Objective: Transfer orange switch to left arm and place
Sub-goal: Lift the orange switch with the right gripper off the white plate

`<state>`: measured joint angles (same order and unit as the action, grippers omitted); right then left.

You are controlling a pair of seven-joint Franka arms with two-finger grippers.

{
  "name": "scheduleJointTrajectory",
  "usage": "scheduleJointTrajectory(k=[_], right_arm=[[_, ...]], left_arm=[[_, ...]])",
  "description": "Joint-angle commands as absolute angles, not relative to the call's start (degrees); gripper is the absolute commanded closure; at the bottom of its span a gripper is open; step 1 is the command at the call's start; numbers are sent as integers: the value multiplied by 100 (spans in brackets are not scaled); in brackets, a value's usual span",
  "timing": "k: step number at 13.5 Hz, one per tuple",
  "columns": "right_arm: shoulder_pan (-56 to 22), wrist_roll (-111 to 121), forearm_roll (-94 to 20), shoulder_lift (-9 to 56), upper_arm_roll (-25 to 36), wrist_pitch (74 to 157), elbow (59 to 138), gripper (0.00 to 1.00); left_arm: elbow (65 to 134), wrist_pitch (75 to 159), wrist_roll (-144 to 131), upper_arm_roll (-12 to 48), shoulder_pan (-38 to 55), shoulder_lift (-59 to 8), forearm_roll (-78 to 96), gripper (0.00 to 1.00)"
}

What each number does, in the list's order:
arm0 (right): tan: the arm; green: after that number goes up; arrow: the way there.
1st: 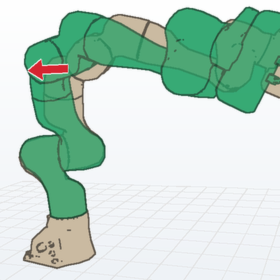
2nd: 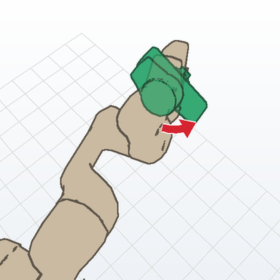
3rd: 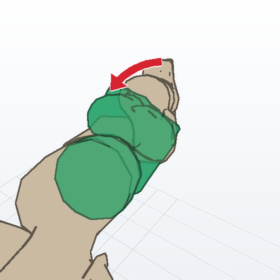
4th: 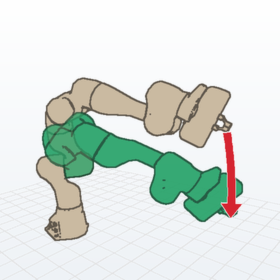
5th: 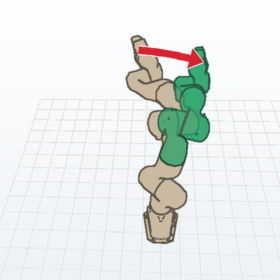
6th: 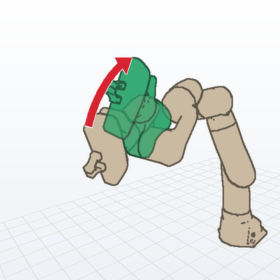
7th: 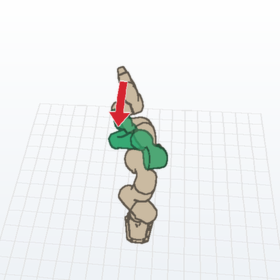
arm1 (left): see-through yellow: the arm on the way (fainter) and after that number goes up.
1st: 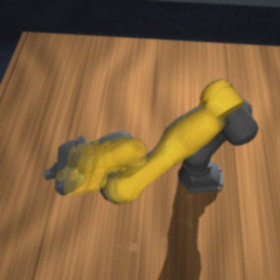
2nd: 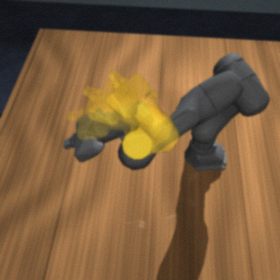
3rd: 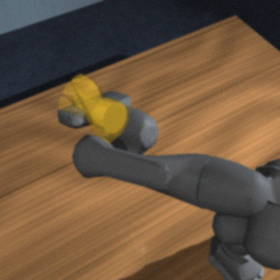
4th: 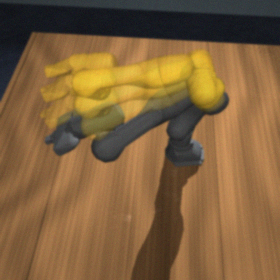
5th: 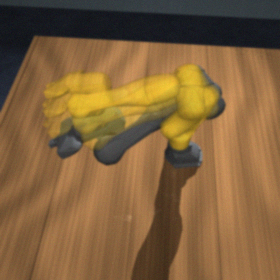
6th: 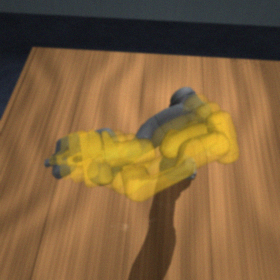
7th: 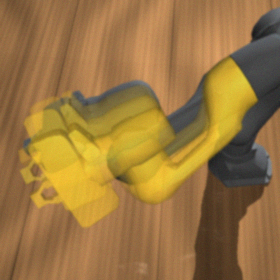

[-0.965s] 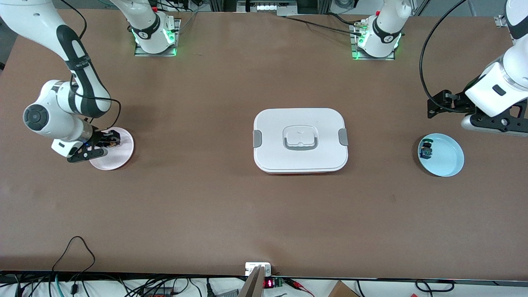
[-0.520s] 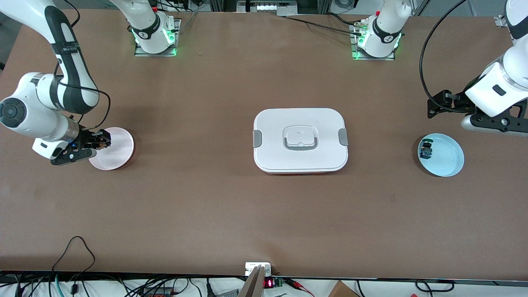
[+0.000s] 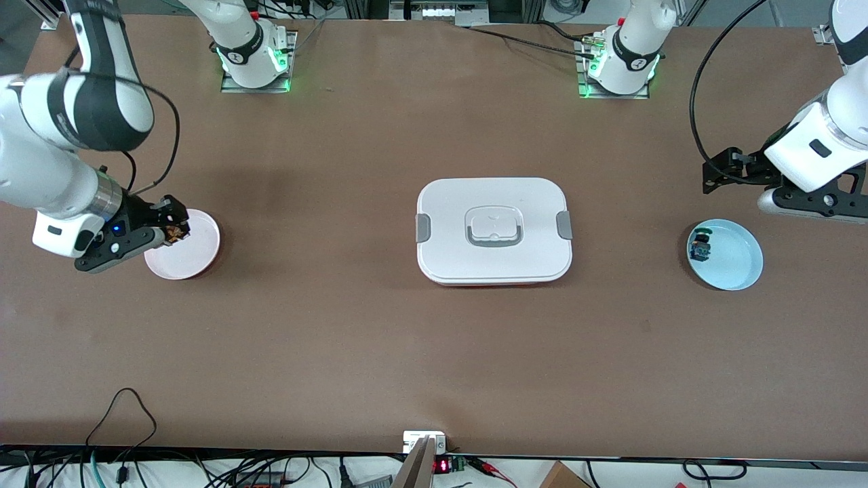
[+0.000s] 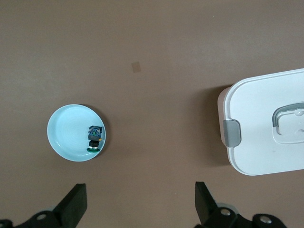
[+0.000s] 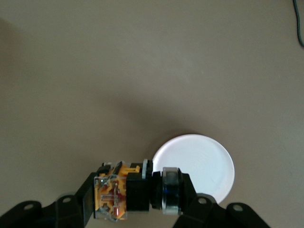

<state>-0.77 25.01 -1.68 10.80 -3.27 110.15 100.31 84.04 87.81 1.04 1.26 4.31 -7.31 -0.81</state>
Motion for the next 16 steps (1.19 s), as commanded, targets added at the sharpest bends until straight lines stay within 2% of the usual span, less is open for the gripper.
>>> scheduleJointTrajectory(k=[1, 6, 9, 12, 13, 16], right_arm=[[-342, 2663, -622, 915, -299, 10767, 9712, 99], [-1036, 3362, -1553, 563, -308, 10556, 9721, 99], [-1265, 4558, -2292, 527, -308, 10529, 9721, 100], [-1546, 5762, -3222, 571, -308, 10529, 9756, 100], [-1590, 6096, -3600, 597, -308, 10521, 9791, 100], [-1766, 6907, -4541, 650, -308, 10529, 9844, 100]], left_arm=[[8262, 8631, 17, 123, 501, -809, -132, 0], [8235, 8710, 62, 97, 457, -817, 210, 0], [8227, 8710, 44, 97, 483, -1377, 158, 0], [8121, 8605, 192, 114, 334, -1371, 255, 0], [8104, 8387, 289, 123, 325, -1319, 412, 0], [7989, 7596, 246, 44, -94, -1353, 2296, 0]])
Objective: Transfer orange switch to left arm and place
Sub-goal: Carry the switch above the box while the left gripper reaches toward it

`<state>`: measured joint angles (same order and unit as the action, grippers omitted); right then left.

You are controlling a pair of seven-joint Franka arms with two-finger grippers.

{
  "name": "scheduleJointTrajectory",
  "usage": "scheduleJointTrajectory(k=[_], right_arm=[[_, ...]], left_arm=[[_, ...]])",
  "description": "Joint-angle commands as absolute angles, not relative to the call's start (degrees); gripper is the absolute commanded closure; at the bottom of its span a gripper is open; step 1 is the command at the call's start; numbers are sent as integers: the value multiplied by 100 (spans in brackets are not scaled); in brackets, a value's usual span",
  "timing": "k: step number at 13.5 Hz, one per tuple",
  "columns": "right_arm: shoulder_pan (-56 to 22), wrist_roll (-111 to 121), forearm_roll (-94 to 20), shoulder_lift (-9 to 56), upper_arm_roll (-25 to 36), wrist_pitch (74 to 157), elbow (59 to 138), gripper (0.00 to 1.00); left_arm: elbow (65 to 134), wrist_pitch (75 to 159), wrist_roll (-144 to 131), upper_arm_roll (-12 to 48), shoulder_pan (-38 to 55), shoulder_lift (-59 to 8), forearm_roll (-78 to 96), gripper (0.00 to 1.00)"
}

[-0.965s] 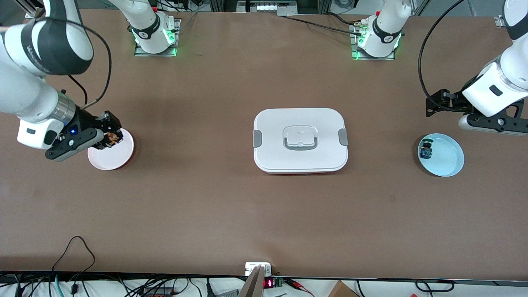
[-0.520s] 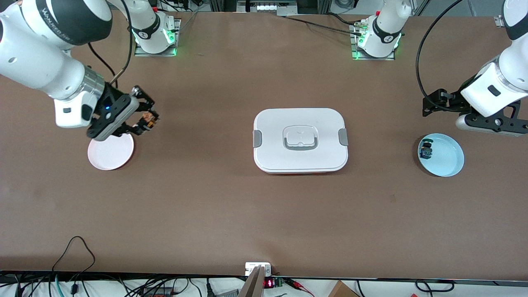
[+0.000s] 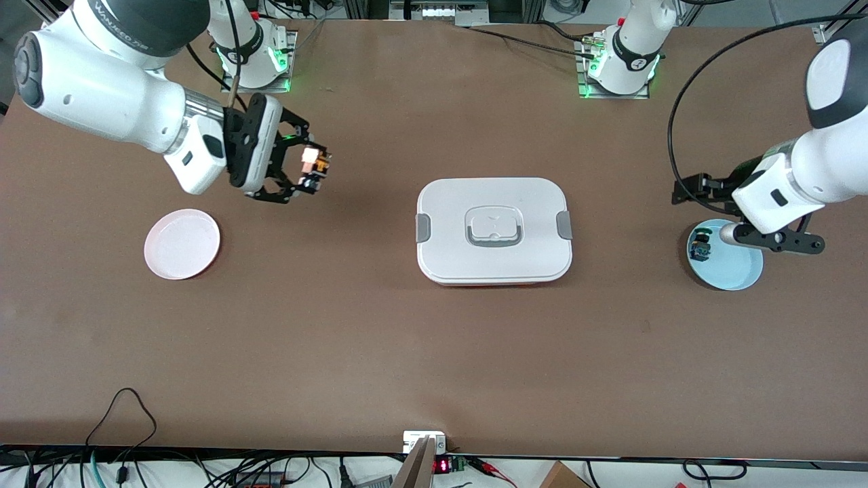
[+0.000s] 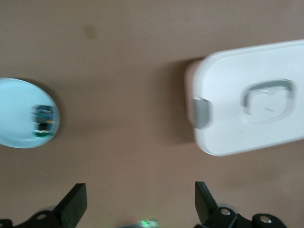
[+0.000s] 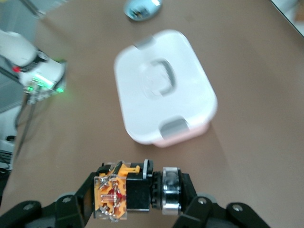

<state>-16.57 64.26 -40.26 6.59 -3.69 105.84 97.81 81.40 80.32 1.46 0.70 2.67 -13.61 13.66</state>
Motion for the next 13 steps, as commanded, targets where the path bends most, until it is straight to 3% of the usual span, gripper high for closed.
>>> scheduleJointTrajectory(k=[1, 4, 6, 10, 13], right_arm=[[-1854, 7108, -4866, 711, -308, 10547, 9826, 100], [-2038, 8030, -6218, 992, -308, 10608, 9826, 100], [-2214, 8515, -7098, 1098, -308, 10765, 9826, 100], [-2653, 8745, -7837, 1212, -308, 12082, 9835, 100], [-2970, 9709, -9470, 1423, -308, 12349, 9835, 100]], left_arm=[[8033, 7376, 246, 61, -253, -1380, 2781, 0], [8400, 7198, 89, 62, -448, -1415, 4441, 0], [9058, 7294, -70, 62, -475, -1293, 5628, 0], [10272, 7961, 17, 123, -431, -766, 7125, 0], [10774, 8716, 26, 666, -448, -441, 7628, 0]])
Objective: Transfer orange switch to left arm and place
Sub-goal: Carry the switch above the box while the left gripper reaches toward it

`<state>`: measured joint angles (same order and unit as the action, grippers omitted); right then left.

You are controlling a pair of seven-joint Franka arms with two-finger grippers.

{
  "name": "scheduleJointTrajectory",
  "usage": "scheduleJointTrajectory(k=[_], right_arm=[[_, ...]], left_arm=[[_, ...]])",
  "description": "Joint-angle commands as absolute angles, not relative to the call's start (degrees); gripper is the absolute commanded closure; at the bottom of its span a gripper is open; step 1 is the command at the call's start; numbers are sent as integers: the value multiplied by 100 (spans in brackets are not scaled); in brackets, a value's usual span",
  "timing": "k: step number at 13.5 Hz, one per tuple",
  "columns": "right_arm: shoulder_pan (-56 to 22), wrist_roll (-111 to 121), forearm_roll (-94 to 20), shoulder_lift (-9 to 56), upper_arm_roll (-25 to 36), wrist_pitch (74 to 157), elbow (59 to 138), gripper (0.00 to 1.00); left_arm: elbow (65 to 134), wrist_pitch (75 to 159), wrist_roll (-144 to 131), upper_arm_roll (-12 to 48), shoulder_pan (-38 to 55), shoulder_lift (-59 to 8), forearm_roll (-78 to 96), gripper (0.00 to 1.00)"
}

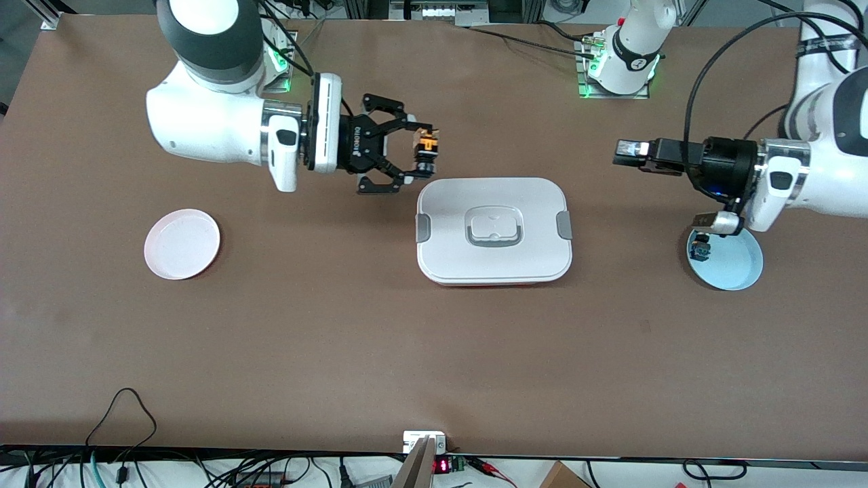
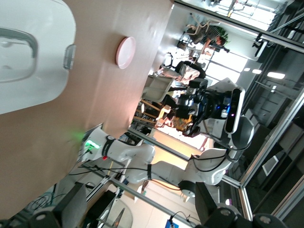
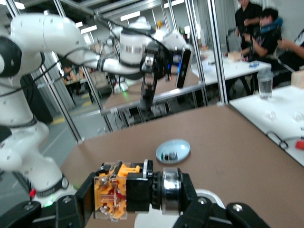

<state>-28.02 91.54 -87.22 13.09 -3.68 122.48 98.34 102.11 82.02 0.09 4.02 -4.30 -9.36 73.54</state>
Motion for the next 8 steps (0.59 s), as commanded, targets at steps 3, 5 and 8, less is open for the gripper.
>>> scheduleJointTrajectory(k=[3, 5, 8], right_arm=[[-3076, 9949, -9834, 1503, -308, 12366, 9818, 100], [-3260, 10150, -10298, 1608, -308, 12384, 9774, 100], [-3428, 10826, -11134, 1696, -299, 12586, 9773, 100]], left_arm=[[10951, 9341, 674, 1168, -457, -404, 7778, 0], [11143, 9692, 1105, 1396, -431, -413, 7840, 0], [11259, 10062, 1538, 1660, -422, -439, 8147, 0]])
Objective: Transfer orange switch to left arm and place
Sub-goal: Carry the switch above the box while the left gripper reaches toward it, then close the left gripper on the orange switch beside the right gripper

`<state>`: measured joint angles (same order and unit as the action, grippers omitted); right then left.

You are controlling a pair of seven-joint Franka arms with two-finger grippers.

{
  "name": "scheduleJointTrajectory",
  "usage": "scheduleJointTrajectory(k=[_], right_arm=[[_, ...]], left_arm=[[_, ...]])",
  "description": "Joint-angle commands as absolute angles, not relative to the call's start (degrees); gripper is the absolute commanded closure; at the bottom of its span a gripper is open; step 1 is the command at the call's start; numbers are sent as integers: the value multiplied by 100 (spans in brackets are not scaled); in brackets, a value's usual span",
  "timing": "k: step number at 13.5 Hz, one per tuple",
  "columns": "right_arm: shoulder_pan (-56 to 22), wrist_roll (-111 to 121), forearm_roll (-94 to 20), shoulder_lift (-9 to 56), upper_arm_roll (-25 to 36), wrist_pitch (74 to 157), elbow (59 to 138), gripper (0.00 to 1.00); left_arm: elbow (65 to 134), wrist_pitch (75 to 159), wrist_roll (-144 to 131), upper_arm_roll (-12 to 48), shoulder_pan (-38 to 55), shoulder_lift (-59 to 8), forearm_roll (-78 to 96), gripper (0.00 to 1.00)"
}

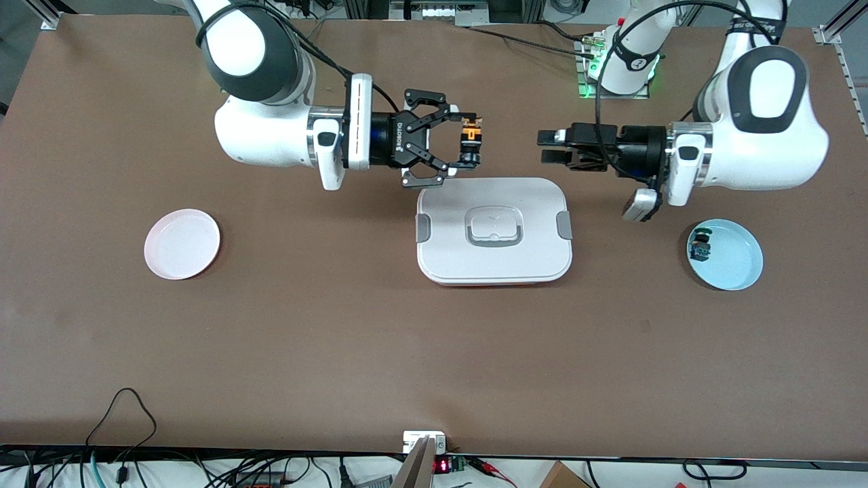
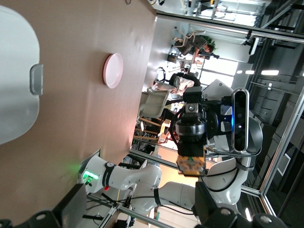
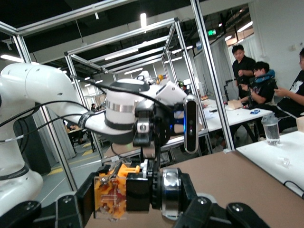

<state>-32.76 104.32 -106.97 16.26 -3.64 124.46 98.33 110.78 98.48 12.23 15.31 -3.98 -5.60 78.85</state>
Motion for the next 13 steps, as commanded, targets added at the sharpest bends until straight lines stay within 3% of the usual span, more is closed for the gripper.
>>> scheduleJointTrajectory(k=[1, 13], right_arm=[[-3463, 10837, -11179, 1696, -299, 12586, 9773, 100], [-3542, 10828, -11109, 1714, -299, 12762, 9773, 100]], left_arm=[[11250, 10150, 1538, 1739, -422, -431, 8217, 0], [11206, 10590, 1389, 2109, -422, -308, 8842, 0]])
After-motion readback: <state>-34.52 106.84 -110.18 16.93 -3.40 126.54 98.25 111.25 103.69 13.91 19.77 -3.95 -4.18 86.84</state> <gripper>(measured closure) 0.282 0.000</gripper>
